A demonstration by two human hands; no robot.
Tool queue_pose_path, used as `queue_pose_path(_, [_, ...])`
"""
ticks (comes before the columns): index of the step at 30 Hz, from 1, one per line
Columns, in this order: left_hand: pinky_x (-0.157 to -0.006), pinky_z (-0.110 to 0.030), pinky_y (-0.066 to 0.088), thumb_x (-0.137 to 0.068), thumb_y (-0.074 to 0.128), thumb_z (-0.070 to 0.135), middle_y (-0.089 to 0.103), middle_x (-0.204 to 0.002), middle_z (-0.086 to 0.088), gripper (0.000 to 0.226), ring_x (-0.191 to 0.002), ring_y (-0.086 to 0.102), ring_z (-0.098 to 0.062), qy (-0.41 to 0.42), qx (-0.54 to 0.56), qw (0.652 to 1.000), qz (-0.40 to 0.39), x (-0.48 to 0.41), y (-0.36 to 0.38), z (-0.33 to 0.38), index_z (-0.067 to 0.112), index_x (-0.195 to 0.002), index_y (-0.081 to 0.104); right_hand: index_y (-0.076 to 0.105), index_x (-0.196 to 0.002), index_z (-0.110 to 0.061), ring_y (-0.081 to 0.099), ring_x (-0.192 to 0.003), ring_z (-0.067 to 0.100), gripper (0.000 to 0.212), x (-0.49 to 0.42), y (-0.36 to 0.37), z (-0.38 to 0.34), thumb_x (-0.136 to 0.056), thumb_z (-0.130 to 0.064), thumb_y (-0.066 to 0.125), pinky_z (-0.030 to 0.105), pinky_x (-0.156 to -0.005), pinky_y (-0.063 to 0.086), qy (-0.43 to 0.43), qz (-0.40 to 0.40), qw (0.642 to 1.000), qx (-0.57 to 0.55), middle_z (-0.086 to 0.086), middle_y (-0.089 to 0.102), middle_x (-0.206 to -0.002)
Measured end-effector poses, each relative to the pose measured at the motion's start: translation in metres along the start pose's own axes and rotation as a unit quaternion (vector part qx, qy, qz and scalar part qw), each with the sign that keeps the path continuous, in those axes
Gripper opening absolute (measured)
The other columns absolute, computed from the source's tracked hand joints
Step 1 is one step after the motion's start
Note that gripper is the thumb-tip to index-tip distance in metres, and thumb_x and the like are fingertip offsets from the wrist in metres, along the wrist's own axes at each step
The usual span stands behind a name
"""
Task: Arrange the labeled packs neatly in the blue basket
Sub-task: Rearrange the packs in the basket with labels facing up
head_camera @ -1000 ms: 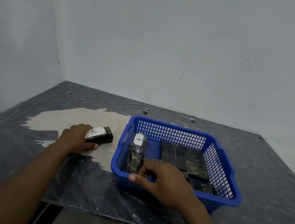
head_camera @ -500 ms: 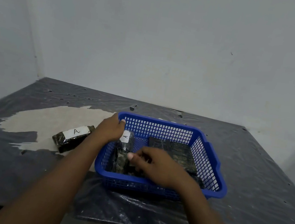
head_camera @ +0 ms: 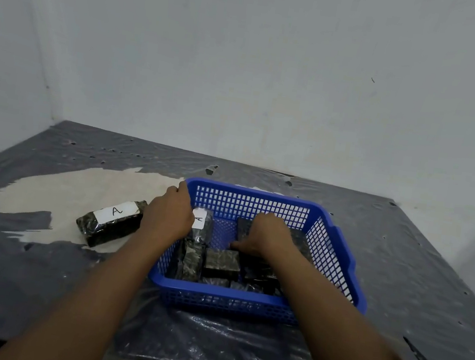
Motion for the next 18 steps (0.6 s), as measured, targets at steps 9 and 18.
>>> queue_pose_path(9, [-0.079, -0.041, 0.045, -0.098, 0.048, 0.026, 0.051, -0.131, -0.017, 0.049, -0.112, 0.055, -0.034, -0.017, 0.016, 1.0, 0.005, 0.004, -0.004, 0.003, 0.005, -0.14, 0.036, 0.047, -0.063, -0.012, 0.041, -0.047, 0.012, 0.038, 0.008, -0.038, 0.036, -0.086, -0.035, 0.068, 0.023, -0.043, 0.033, 0.019, 0.075, 0.988, -0.131, 0.001, 0.049, -0.058])
queue_pose_path(18, [-0.118, -0.056, 0.009, -0.098, 0.043, 0.043, 0.05, -0.143, -0.006, 0.053, -0.135, 0.04, -0.03, 0.079, -0.064, 0.991, 0.087, 0.005, -0.014, 0.036, 0.015, -0.142, 0.042, 0.07, -0.086, 0.005, 0.062, -0.079, 0.027, 0.035, 0.042, -0.032, 0.108, -0.102, -0.022, 0.054, 0.055, -0.085, 0.056, -0.001, -0.017, 0.852, -0.524, 0.028, 0.07, -0.092])
Point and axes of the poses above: each hand's wrist, its own x-axis away from the middle knuckle, its own y-axis out of the palm, z = x × y, the point moved 1 cm from there along -x, towards the middle knuckle
